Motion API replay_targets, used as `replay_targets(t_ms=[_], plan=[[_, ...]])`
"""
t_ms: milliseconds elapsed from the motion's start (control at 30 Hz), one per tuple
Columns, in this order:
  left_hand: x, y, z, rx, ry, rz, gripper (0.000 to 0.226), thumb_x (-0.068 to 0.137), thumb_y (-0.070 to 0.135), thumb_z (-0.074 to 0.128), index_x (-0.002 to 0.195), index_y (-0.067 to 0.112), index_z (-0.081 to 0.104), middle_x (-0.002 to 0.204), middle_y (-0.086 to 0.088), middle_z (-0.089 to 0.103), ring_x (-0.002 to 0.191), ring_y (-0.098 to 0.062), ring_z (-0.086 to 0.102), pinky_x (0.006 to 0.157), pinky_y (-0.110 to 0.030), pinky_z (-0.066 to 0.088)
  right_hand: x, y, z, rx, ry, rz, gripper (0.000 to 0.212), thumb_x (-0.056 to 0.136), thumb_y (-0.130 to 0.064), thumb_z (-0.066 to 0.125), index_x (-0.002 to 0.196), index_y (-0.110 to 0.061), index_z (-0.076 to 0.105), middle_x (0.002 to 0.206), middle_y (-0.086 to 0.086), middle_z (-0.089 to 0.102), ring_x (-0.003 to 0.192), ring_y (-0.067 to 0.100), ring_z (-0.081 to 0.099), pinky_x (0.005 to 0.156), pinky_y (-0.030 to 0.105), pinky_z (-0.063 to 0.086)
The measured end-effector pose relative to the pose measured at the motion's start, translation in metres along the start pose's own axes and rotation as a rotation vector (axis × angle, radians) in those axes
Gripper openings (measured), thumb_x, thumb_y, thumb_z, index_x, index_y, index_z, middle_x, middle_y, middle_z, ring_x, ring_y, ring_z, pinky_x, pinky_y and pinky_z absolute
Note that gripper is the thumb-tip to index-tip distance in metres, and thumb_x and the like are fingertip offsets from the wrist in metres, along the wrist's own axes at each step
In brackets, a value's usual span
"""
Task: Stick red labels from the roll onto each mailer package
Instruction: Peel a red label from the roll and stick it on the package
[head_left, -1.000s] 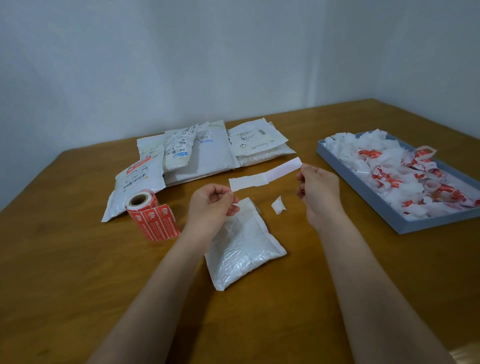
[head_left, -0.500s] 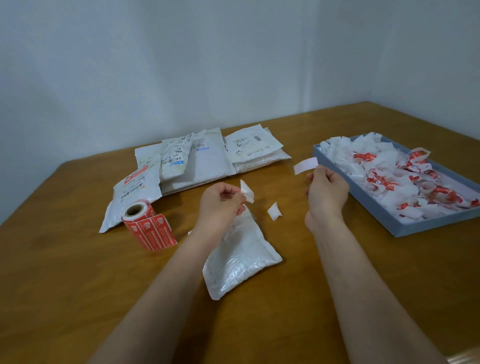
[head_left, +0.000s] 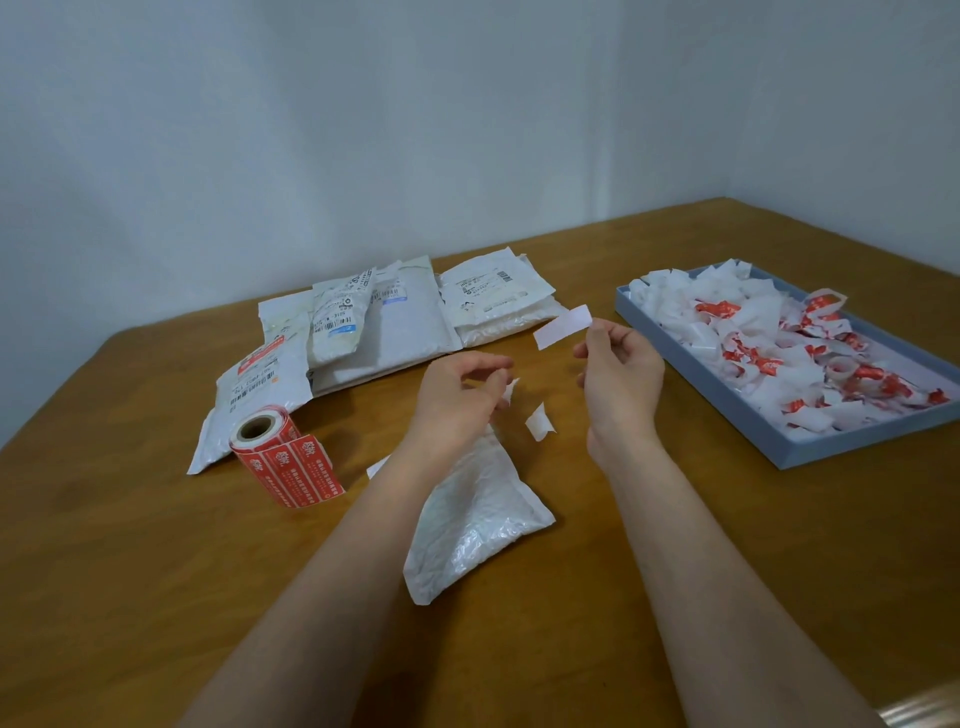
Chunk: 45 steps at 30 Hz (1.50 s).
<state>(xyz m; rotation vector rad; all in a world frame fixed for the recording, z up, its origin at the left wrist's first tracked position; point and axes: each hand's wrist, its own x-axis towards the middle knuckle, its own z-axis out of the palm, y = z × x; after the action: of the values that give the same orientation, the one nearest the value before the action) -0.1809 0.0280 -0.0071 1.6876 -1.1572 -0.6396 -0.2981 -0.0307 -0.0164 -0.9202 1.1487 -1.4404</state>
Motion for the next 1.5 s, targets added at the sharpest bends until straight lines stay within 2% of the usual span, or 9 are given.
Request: replay_targets(t_ms=[133, 267, 467, 633, 733, 900, 1167, 1333, 1500], plan=[[-0.003, 0.003, -0.003, -0.207, 0.055, -0.006, 0.013, 0.092, 0.017, 0.063, 0.102, 0.011, 0.07, 0.095, -0.006, 0.072, 0.074, -0.016, 0.07, 0.071, -0.023, 0.058, -0.007, 0.002, 0.002, -0.107, -0.151, -0.192, 0.009, 0.096, -0.019, 0.056, 0.093, -0.017, 0.065, 0.073, -0.005, 0.065, 0.062, -0.006, 0.059, 0.059, 0.007, 0.045], [-0.008, 0.004, -0.007, -0.387, 0.025, -0.036, 0.023, 0.088, 0.024, 0.069, 0.102, 0.006, 0.07, 0.092, -0.008, 0.075, 0.074, -0.017, 0.068, 0.07, -0.023, 0.056, -0.018, 0.008, 0.008, -0.188, -0.325, -0.383, 0.008, 0.094, -0.015, 0.059, 0.092, -0.011, 0.066, 0.077, -0.004, 0.067, 0.069, 0.005, 0.064, 0.062, 0.014, 0.048], [-0.01, -0.002, -0.013, -0.51, 0.033, -0.096, 0.024, 0.088, 0.028, 0.069, 0.096, 0.006, 0.071, 0.099, -0.02, 0.072, 0.089, -0.036, 0.068, 0.08, -0.039, 0.052, -0.027, 0.016, 0.011, -0.295, -0.512, -0.598, 0.009, 0.094, -0.01, 0.059, 0.097, -0.007, 0.067, 0.074, -0.005, 0.064, 0.067, 0.0, 0.06, 0.058, 0.008, 0.042], [-0.013, -0.009, -0.022, -0.493, 0.068, -0.122, 0.018, 0.091, 0.026, 0.065, 0.096, 0.01, 0.071, 0.097, -0.014, 0.073, 0.082, -0.029, 0.068, 0.081, -0.041, 0.051, -0.028, 0.02, 0.014, -0.288, -0.549, -0.56, 0.009, 0.092, -0.013, 0.063, 0.097, -0.013, 0.069, 0.073, -0.006, 0.067, 0.066, 0.01, 0.061, 0.059, 0.021, 0.049], [-0.018, -0.015, -0.029, -0.421, 0.115, -0.119, 0.014, 0.093, 0.025, 0.062, 0.098, 0.015, 0.071, 0.092, -0.004, 0.074, 0.073, -0.017, 0.066, 0.076, -0.034, 0.052, -0.027, 0.019, 0.013, -0.235, -0.448, -0.483, 0.005, 0.091, -0.019, 0.064, 0.096, -0.02, 0.063, 0.072, -0.008, 0.064, 0.068, 0.008, 0.061, 0.061, 0.017, 0.048], [-0.027, -0.024, -0.04, -0.337, 0.15, -0.108, 0.012, 0.094, 0.026, 0.06, 0.097, 0.019, 0.069, 0.091, 0.0, 0.073, 0.074, -0.015, 0.067, 0.074, -0.029, 0.052, -0.021, 0.015, 0.01, -0.16, -0.393, -0.329, 0.007, 0.09, -0.028, 0.065, 0.094, -0.032, 0.061, 0.086, -0.008, 0.066, 0.08, 0.003, 0.061, 0.071, 0.015, 0.051], [-0.041, -0.032, -0.054, -0.269, 0.115, -0.102, 0.018, 0.095, 0.029, 0.057, 0.103, 0.017, 0.068, 0.091, 0.003, 0.073, 0.077, -0.011, 0.068, 0.073, -0.024, 0.053, -0.019, 0.021, 0.013, -0.193, -0.512, -0.215, 0.008, 0.088, -0.029, 0.067, 0.094, -0.023, 0.068, 0.085, -0.004, 0.069, 0.076, 0.007, 0.064, 0.068, 0.02, 0.05], [-0.045, -0.035, -0.059, -0.262, 0.117, -0.113, 0.017, 0.095, 0.028, 0.058, 0.102, 0.016, 0.068, 0.088, 0.005, 0.073, 0.074, -0.007, 0.068, 0.067, -0.018, 0.053, -0.022, 0.023, 0.013, -0.265, -0.576, -0.223, 0.011, 0.089, -0.028, 0.067, 0.084, -0.017, 0.068, 0.075, -0.007, 0.066, 0.064, -0.003, 0.056, 0.062, 0.013, 0.045], [-0.05, -0.037, -0.062, -0.272, 0.323, -0.157, 0.015, 0.085, 0.031, 0.069, 0.098, 0.024, 0.073, 0.08, 0.004, 0.072, 0.067, -0.002, 0.065, 0.062, -0.014, 0.049, -0.032, 0.023, 0.017, -0.312, -0.542, -0.337, 0.012, 0.091, -0.025, 0.064, 0.081, -0.019, 0.066, 0.078, 0.001, 0.067, 0.073, 0.007, 0.057, 0.068, 0.019, 0.049]])
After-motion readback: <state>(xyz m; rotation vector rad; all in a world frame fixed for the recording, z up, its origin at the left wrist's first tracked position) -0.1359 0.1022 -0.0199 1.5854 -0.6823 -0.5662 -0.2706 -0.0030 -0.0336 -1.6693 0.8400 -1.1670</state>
